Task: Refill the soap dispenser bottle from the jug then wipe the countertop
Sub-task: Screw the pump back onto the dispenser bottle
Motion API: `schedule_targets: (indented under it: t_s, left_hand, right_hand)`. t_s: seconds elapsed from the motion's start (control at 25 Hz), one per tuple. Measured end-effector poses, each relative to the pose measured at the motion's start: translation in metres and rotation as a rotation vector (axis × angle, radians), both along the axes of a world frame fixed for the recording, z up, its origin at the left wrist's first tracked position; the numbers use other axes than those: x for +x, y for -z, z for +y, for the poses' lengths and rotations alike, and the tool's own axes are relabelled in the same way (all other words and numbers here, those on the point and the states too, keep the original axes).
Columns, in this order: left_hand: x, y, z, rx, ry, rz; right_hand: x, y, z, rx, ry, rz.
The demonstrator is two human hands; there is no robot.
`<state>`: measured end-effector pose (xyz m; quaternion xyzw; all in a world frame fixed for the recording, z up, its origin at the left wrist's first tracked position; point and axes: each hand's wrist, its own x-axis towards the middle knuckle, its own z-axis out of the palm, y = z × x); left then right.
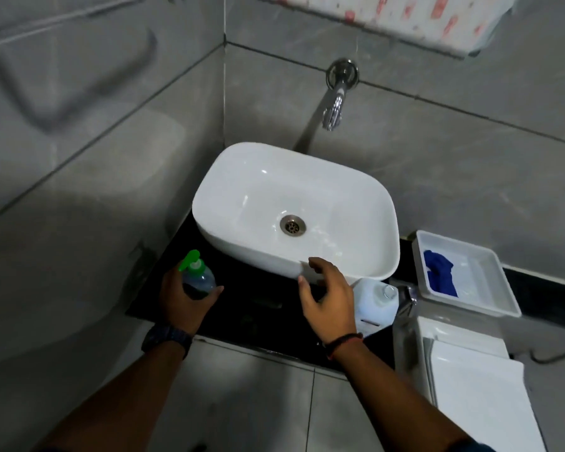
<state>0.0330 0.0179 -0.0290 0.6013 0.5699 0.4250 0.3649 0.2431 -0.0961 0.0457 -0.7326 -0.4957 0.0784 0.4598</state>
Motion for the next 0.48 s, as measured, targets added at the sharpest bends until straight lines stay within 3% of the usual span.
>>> schedule_targets:
  t_s: [0.16, 0.32, 0.4, 0.48]
  left_hand:
    - [-0.003, -0.001, -0.003, -0.004, -0.018, 0.06]
    - [0.01, -0.018, -0.038, 0.067, -0.216, 0.315]
    - [0.03, -0.026, -0.06, 0.109, -0.3, 0.4]
    - [0.057, -0.033, -0.079, 0.151, -0.235, 0.424]
  right_hand:
    - [-0.003, 0.008, -0.017, 0.041, 0.038, -0.073]
    - [0.014, -0.004, -0.052, 0.097, 0.228, -0.107]
    - [0.03, -0.006, -0.07, 0.069, 0.348, -0.071]
    - [0.051, -0.006, -0.088, 0.022, 0.439, 0.023]
